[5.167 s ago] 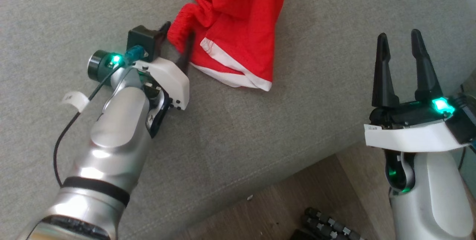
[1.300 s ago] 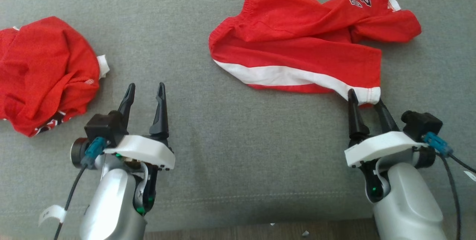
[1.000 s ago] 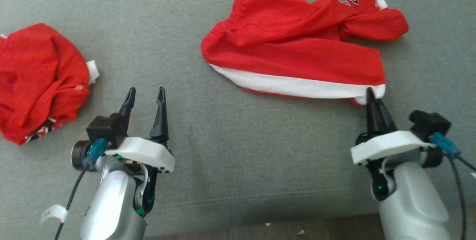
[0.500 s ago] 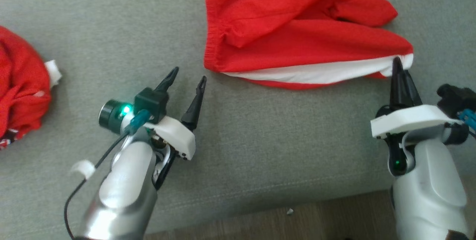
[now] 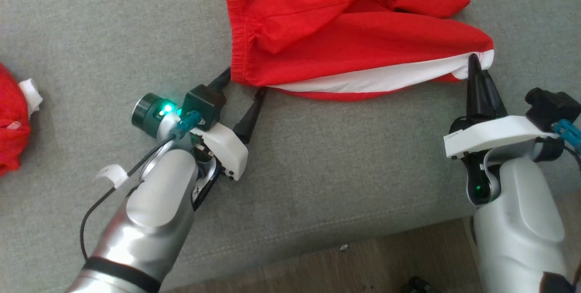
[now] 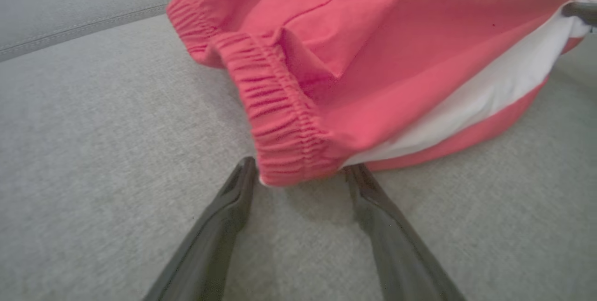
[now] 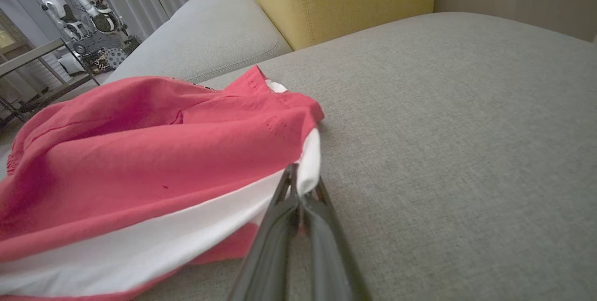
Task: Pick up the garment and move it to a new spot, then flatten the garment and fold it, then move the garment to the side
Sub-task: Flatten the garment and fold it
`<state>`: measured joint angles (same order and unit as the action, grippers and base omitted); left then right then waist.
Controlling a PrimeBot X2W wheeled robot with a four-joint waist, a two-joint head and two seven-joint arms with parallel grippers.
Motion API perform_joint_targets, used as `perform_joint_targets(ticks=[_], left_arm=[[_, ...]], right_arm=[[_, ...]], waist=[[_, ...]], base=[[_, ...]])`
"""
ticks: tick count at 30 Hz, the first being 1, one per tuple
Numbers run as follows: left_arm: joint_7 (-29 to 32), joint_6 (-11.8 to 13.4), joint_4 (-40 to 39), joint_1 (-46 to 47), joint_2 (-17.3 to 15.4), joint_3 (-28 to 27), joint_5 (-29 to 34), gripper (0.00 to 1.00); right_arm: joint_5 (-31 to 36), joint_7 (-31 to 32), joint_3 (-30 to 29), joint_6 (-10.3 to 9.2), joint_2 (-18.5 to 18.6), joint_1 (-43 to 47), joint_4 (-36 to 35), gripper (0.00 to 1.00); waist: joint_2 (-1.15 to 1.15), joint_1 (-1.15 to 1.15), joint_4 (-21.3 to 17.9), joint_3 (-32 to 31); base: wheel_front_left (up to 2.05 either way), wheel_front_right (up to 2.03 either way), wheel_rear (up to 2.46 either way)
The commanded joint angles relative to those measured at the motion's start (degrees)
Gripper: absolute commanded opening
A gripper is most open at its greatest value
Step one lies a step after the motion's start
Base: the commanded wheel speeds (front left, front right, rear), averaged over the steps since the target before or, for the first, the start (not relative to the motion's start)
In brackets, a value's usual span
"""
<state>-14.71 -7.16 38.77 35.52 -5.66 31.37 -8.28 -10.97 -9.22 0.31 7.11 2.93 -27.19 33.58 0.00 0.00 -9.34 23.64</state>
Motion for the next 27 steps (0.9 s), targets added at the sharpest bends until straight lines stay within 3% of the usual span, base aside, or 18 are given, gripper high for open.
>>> perform_joint_targets(ticks=[1, 15, 26, 27], left_arm=[[-0.3, -0.3, -1.6, 1.2, -1.8, -0.3, -0.8, 1.00], [-0.3, -0.3, -9.2, -0.8, -5.3, 1.9, -3.1, 1.00], [-0.3, -0.3, -6.4, 1.3, -5.7, 5.3, -4.2, 1.00], [-0.3, -0.3, -6.0, 1.5, -5.7, 5.7, -4.5, 0.71]], right_arm=[[-0.2, -0.7, 1.4, 0.37, -0.1, -0.8, -1.5, 0.00], [0.7, -1.1, 1.2, 0.37, -0.1, -1.1, -0.5, 0.00], [0.5, -0.8, 2.1, 0.37, -0.1, -1.7, -0.7, 0.00], [0.5, -0.8, 2.1, 0.37, -0.1, -1.7, -0.8, 0.00]], waist=[[0.00, 0.00, -0.1, 0.0], [0.00, 0.00, 0.9, -0.4], [0.00, 0.00, 0.3, 0.2], [0.00, 0.00, 0.3, 0.3]], base=[[0.00, 0.00, 0.00], [0.00, 0.00, 0.00], [0.00, 0.00, 0.00], [0.00, 0.00, 0.00]])
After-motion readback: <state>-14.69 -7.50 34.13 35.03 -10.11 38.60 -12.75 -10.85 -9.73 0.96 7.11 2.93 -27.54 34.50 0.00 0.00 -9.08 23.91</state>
